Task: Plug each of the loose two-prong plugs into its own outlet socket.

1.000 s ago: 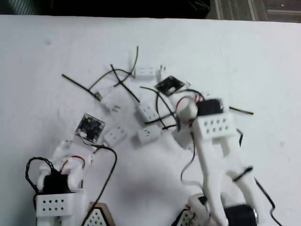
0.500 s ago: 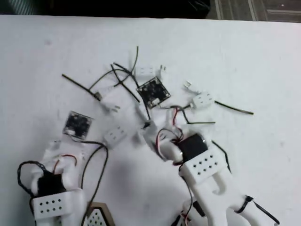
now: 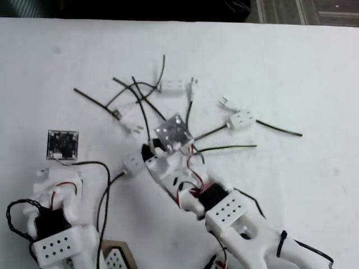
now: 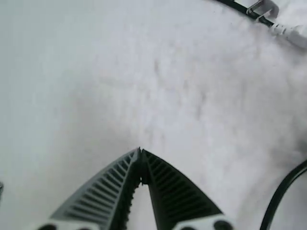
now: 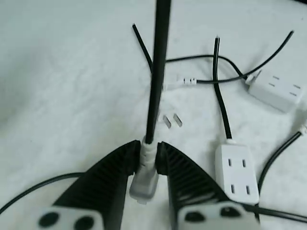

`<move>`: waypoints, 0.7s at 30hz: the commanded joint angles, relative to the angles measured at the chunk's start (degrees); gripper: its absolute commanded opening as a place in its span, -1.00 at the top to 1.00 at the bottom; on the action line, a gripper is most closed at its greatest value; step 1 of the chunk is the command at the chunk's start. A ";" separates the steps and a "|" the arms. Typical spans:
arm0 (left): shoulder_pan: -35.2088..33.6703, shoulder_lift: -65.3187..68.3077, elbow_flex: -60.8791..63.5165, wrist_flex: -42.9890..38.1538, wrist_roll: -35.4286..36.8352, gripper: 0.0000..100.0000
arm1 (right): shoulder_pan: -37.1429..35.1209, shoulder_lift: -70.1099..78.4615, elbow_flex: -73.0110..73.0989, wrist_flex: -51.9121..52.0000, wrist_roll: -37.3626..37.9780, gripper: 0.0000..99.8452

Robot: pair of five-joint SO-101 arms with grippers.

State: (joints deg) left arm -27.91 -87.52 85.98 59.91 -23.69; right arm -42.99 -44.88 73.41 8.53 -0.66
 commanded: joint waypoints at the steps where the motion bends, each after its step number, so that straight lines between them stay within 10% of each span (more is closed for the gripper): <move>1: -0.48 -0.48 -2.46 -0.70 0.70 0.95 | -2.07 -1.45 3.25 -10.59 -0.26 0.97; 21: -0.13 -0.48 -2.11 -0.70 0.70 0.95 | -2.33 16.40 0.18 -25.36 3.52 0.97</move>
State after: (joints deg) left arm -27.91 -87.52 85.98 59.91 -23.69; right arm -45.27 -32.13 76.57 -10.90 1.89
